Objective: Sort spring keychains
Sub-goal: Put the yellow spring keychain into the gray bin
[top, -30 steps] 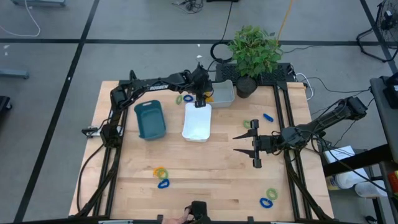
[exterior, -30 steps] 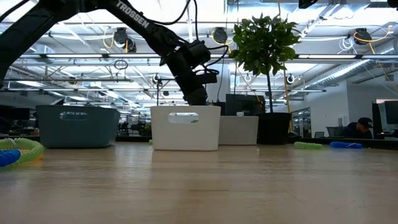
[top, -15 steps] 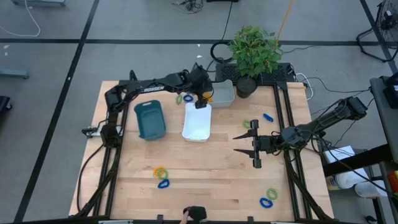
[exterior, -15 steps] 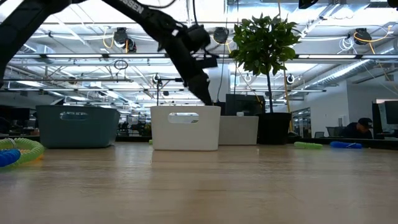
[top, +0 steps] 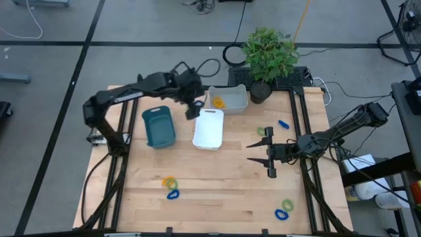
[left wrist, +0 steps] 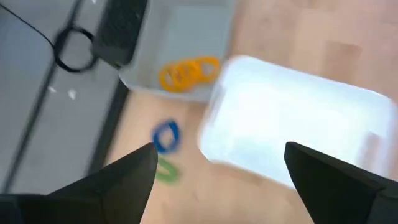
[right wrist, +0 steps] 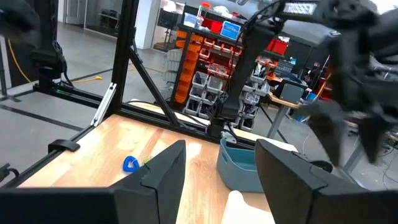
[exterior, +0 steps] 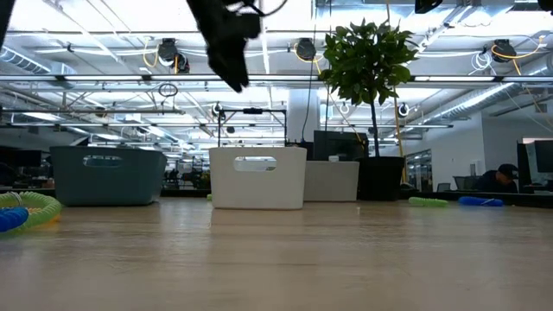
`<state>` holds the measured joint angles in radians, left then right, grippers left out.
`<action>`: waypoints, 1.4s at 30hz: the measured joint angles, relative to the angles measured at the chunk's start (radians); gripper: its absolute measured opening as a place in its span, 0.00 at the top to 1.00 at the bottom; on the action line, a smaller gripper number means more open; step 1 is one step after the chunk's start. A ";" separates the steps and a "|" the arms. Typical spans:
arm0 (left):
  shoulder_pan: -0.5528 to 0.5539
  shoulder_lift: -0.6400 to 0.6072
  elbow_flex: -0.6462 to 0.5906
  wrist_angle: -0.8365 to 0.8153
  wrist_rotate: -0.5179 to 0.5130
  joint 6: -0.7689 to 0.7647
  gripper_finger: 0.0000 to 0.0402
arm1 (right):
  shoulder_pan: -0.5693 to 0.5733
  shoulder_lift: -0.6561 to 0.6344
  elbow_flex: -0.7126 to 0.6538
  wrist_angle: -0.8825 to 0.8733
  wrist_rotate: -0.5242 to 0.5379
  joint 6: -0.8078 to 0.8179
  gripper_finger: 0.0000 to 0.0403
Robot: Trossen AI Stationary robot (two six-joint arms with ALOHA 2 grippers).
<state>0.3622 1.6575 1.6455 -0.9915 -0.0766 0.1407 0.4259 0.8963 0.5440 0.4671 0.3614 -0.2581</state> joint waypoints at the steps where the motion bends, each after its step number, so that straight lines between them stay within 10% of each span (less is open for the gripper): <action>1: -0.016 -0.019 0.000 -0.030 0.004 -0.026 0.10 | 0.000 0.000 0.000 0.000 0.000 0.000 0.55; 24: -0.437 -0.133 0.000 -0.448 0.121 -0.352 0.11 | 0.000 0.000 0.000 -0.001 -0.001 -0.018 0.55; 42: -0.841 -0.133 0.000 -0.578 -0.004 -0.717 0.22 | 0.000 0.000 0.000 -0.001 -0.001 -0.017 0.55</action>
<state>-0.4787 1.5249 1.6451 -1.5696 -0.0803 -0.5761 0.4263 0.8963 0.5439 0.4664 0.3607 -0.2752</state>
